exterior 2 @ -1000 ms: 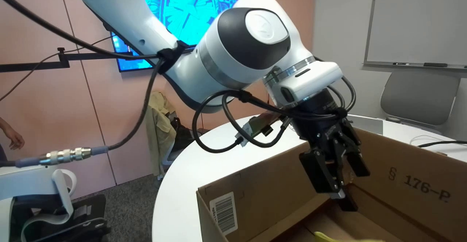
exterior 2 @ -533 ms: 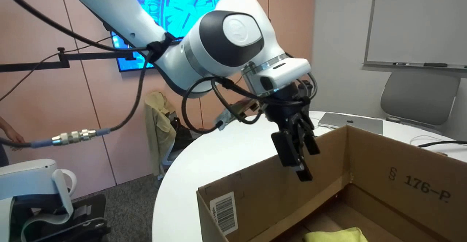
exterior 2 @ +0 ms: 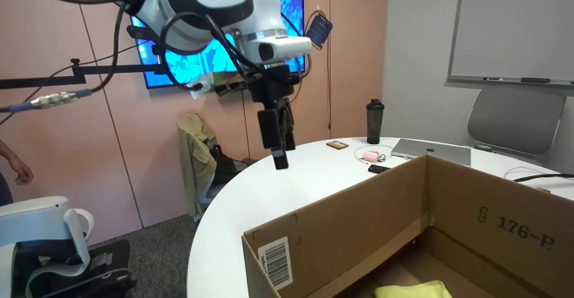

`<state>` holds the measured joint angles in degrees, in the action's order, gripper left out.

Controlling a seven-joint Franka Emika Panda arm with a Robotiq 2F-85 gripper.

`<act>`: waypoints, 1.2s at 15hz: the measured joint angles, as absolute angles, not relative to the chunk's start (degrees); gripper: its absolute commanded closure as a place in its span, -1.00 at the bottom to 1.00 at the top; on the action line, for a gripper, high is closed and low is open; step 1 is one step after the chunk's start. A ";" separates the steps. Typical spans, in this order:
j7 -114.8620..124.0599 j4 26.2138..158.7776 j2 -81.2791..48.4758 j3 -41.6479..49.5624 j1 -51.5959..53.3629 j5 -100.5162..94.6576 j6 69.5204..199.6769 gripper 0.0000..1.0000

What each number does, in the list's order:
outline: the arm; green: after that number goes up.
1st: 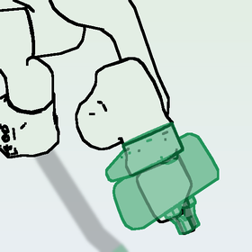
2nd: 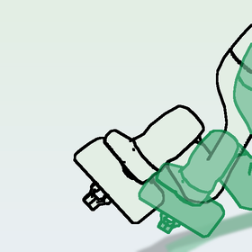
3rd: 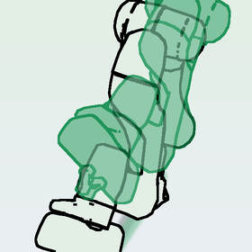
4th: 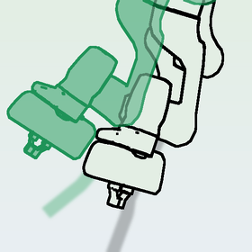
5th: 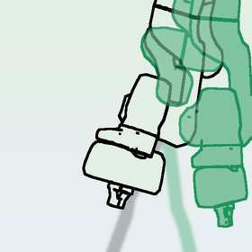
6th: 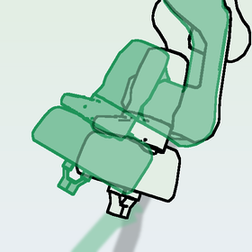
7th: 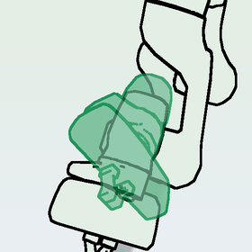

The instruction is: Pick up the marker, put it on the towel and fold together, pick up the folded towel with the maker and put it in the box

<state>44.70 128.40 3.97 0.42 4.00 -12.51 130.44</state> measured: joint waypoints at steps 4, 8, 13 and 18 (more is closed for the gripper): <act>31.15 128.20 11.93 -1.66 4.06 -5.20 114.90 -1.00; 19.10 126.57 16.69 -2.18 4.07 -1.25 101.25 -1.00; 7.68 123.24 17.57 -2.16 4.07 0.82 90.27 -1.00; 3.72 122.62 17.51 -1.98 4.07 0.82 89.21 -1.00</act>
<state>3.72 122.62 17.51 -1.98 4.07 0.82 89.21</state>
